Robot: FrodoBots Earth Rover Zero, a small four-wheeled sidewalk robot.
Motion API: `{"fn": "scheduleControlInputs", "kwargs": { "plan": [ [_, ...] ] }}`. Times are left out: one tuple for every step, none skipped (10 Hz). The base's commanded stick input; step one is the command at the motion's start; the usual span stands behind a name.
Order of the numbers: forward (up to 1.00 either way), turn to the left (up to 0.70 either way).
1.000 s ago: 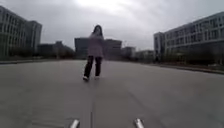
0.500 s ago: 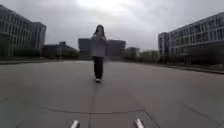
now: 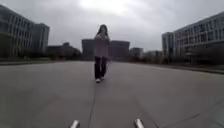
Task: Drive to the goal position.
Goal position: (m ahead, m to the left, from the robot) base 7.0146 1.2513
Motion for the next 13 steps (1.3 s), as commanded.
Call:
{"fn": "scheduleControlInputs", "kwargs": {
  "plan": [
    [1.0, -0.34],
    [1.0, -0.22],
    [1.0, 0.06],
    [1.0, 0.06],
    [1.0, 0.06],
    [1.0, 0.06],
    [1.0, 0.06],
    [1.0, 0.06],
    [1.0, -0.05],
    [1.0, -0.34],
    [1.0, -0.34],
    [1.0, -0.34],
    [1.0, -0.34]
  ]
}}
